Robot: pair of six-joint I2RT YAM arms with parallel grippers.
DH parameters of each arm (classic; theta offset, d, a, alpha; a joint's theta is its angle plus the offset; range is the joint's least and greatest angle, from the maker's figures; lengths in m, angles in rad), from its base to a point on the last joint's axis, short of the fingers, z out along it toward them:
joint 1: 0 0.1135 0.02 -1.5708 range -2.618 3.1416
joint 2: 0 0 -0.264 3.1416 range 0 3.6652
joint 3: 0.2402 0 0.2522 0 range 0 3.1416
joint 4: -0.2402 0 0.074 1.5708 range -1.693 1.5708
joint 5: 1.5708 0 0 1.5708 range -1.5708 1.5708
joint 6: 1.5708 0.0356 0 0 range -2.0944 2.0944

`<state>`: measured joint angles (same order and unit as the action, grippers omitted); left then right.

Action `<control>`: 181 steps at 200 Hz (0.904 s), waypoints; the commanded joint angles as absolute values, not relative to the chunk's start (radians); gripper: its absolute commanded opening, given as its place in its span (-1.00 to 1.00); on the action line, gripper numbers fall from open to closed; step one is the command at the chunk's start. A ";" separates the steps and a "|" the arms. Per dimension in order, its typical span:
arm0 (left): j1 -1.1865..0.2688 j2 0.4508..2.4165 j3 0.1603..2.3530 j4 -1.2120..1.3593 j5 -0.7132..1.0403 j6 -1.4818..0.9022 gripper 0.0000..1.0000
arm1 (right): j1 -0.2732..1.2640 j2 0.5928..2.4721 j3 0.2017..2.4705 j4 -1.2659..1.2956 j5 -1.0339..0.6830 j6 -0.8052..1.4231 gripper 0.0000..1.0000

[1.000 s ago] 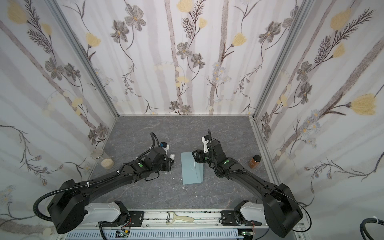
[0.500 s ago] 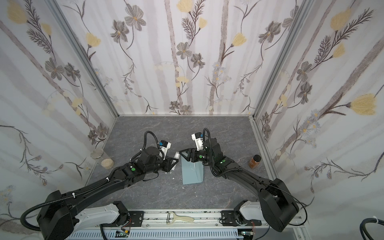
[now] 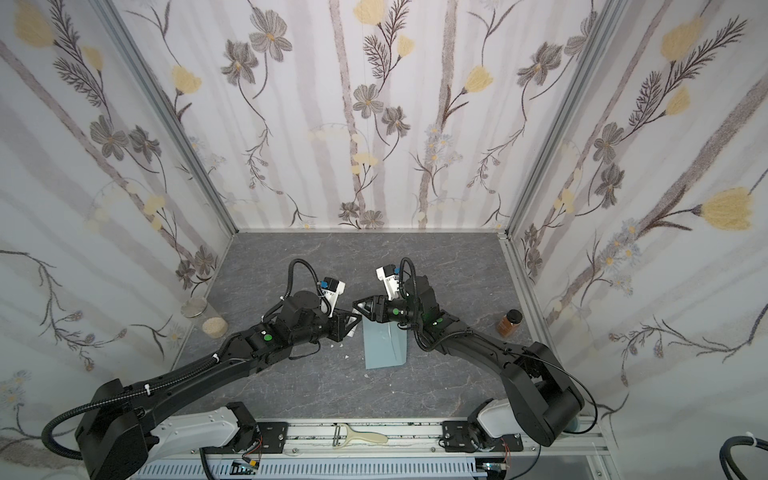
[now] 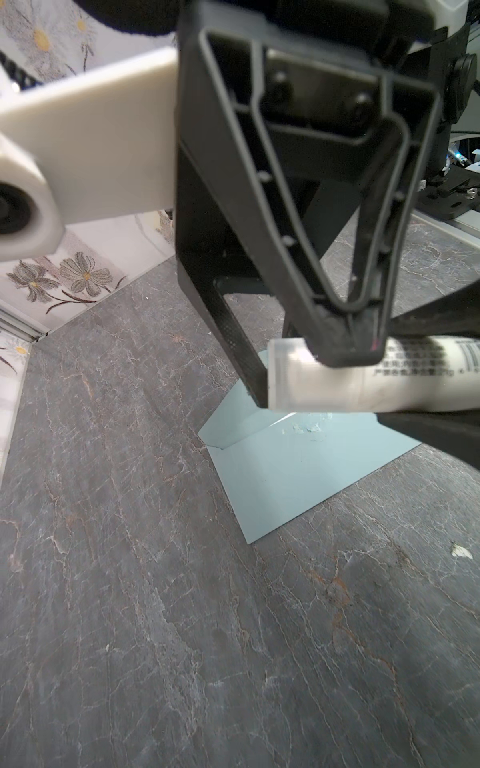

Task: Place the letter into the envelope and seal it
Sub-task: 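Lift the glue stick with the left gripper toward the right gripper, then pull the glue stick cap off with the right gripper, drawing it away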

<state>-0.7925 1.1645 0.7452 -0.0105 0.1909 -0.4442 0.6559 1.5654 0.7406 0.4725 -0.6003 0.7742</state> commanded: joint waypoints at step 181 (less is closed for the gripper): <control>-0.805 1.173 0.719 0.034 0.323 -0.451 -1.00 | 0.647 1.576 0.784 0.469 -0.543 0.775 -1.00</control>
